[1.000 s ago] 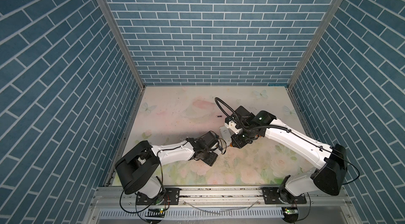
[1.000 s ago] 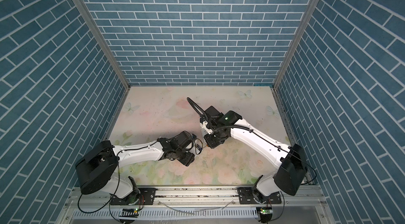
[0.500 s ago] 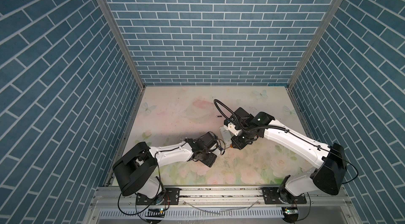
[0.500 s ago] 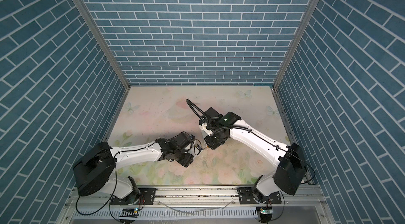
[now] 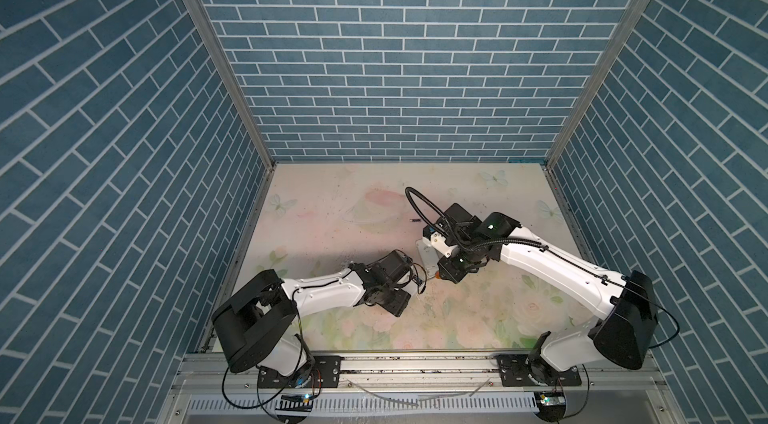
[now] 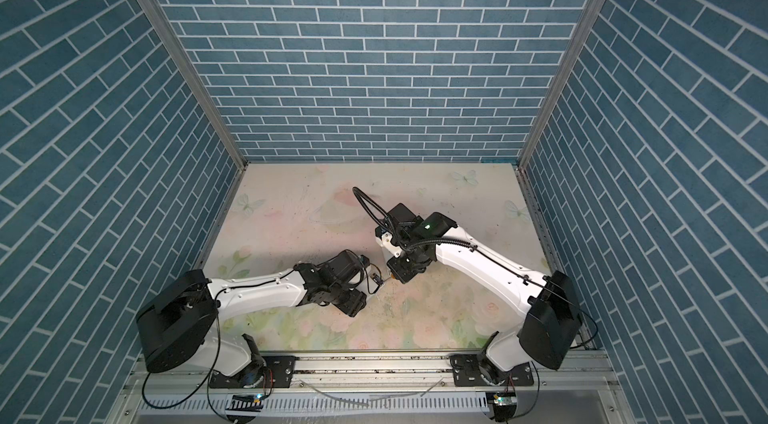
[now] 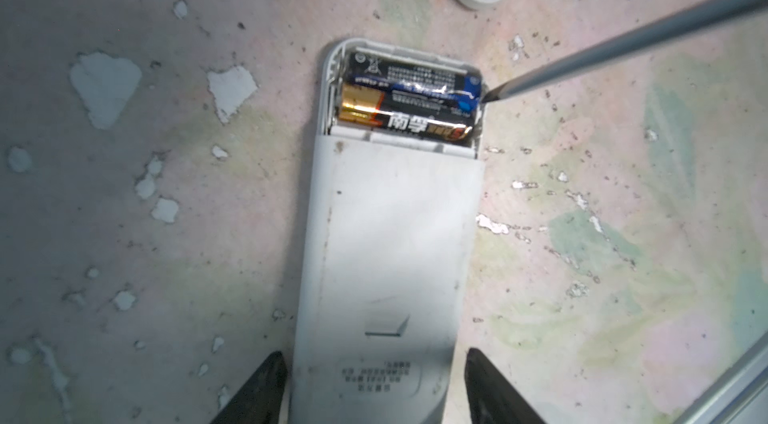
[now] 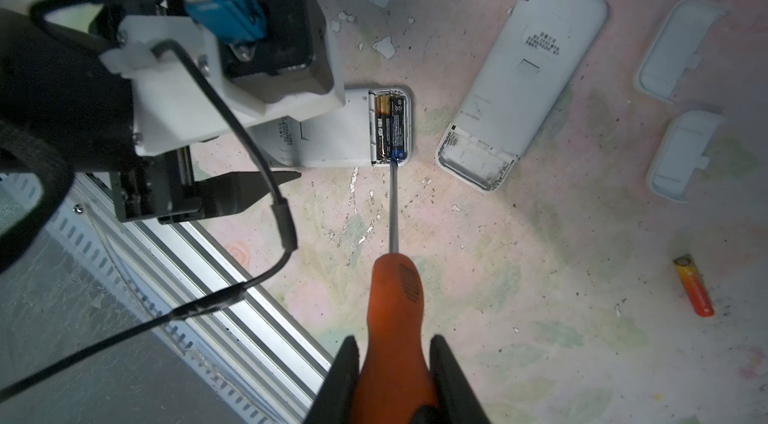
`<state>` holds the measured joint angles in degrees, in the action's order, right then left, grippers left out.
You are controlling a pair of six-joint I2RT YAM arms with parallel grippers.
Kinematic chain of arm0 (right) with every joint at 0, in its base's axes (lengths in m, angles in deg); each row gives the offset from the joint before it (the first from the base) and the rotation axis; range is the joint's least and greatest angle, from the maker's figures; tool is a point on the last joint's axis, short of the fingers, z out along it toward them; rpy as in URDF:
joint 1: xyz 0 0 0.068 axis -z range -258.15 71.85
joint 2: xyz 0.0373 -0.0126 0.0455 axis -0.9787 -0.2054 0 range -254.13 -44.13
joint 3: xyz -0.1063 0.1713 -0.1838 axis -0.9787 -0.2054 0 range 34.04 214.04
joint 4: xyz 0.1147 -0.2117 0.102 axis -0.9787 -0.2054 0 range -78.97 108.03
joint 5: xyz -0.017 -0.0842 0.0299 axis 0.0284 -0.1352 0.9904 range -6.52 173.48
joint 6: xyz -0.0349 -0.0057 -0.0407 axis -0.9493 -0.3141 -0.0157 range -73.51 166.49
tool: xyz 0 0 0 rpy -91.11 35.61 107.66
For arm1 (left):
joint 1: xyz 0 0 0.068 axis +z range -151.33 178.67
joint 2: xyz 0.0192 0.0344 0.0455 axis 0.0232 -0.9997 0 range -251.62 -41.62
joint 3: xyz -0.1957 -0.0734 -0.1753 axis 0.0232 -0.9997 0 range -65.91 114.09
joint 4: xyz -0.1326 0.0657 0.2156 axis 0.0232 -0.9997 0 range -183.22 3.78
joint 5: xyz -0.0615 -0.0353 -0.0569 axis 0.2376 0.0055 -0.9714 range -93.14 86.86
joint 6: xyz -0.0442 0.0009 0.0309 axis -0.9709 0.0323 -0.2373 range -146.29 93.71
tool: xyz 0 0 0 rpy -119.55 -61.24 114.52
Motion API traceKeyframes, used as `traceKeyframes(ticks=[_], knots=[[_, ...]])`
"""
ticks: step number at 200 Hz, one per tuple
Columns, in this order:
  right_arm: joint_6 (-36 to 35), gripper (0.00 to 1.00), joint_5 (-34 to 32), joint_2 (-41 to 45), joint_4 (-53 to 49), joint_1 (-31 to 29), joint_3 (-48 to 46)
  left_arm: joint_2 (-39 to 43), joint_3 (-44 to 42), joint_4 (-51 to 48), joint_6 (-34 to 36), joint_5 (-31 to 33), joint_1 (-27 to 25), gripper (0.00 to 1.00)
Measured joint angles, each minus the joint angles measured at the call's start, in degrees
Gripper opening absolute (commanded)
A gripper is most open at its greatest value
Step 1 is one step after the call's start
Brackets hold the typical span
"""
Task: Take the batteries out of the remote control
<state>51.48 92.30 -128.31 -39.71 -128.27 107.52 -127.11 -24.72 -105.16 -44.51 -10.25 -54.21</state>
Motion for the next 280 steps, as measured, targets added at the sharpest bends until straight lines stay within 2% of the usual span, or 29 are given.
traceKeyframes(ticks=[280], knots=[[-2.5, 0.0, 0.4, 0.0, 1.5, -1.8, -0.5, -0.6, 0.1, 1.6, 0.0, -0.5, 0.0, 0.67]])
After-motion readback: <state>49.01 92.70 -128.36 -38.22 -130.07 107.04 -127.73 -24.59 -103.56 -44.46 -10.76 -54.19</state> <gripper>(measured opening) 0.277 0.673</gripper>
